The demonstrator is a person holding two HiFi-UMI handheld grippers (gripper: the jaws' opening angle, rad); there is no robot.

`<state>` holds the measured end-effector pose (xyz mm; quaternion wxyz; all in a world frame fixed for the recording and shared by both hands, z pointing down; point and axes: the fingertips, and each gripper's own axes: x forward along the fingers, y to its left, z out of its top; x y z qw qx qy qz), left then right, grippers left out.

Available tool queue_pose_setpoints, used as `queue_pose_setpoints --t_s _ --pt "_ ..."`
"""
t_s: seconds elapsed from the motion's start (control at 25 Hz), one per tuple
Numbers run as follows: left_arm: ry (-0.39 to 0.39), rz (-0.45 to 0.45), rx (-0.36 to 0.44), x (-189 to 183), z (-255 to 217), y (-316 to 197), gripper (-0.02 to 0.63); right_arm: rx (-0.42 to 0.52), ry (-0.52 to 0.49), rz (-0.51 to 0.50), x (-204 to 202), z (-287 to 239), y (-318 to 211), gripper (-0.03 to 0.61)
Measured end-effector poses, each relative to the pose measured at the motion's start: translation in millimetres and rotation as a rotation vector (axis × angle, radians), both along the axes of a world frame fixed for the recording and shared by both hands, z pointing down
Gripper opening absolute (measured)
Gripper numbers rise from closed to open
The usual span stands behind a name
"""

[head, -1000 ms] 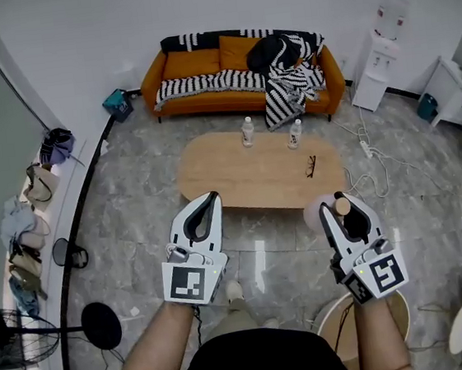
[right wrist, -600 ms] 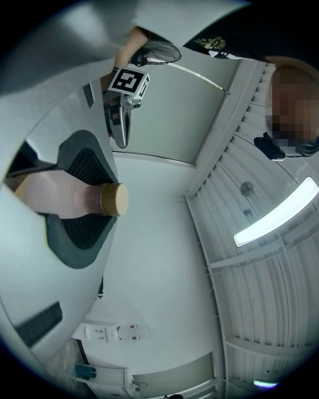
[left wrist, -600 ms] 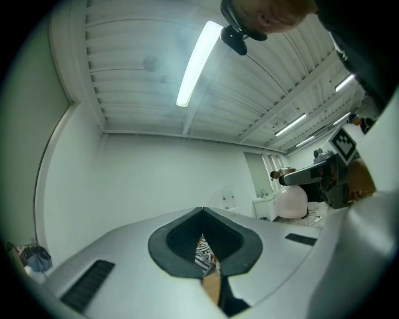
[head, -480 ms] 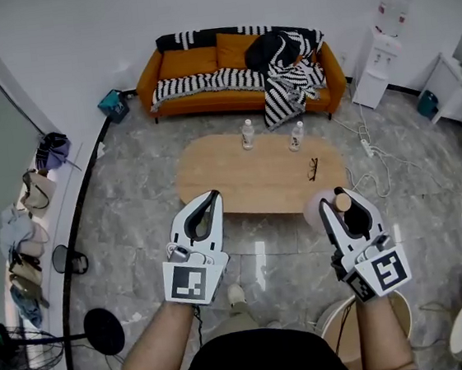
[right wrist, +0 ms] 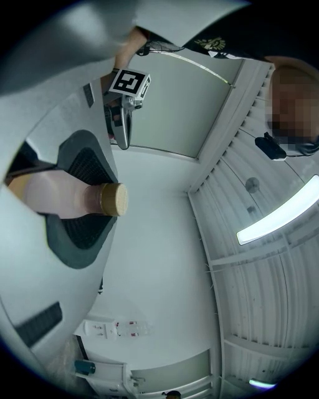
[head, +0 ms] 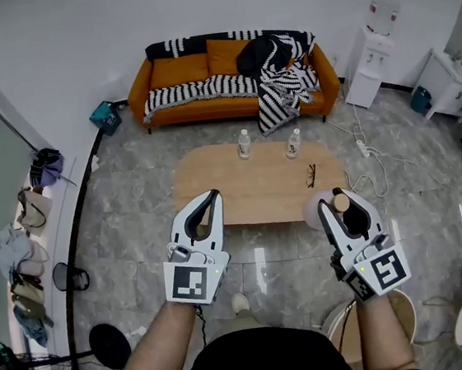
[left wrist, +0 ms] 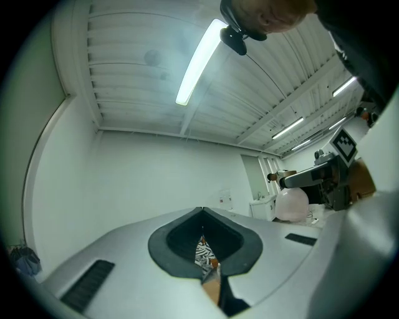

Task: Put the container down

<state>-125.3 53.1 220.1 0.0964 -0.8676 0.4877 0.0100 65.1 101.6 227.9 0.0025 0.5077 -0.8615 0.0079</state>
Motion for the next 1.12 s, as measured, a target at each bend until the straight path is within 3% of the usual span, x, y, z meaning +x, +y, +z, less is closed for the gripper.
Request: queue_pose_setpoints --t_s 0.48,0.84,1.0,1.12 --pt "0.012 0.059 0.02 -23.6 -6.0 -51.2 0.014 0.021 -0.022 0.064 -22.1 -13.5 -40.3 0.149" --pt "0.007 0.079 -0.017 -10.1 8.8 -68.1 0.014 0.011 -0.019 0.074 -14.9 -6.8 -51.5 0.149" --pt "-0.031 0.022 -0.033 -2.7 8.1 -85.4 0.014 0.014 -0.014 0.054 2.3 -4.8 -67.4 0.149" --pt "-0.006 0.032 -0.016 9.5 4.9 -95.0 0.014 0.01 -0.012 0.042 11.8 -5.1 -83.7 0.149"
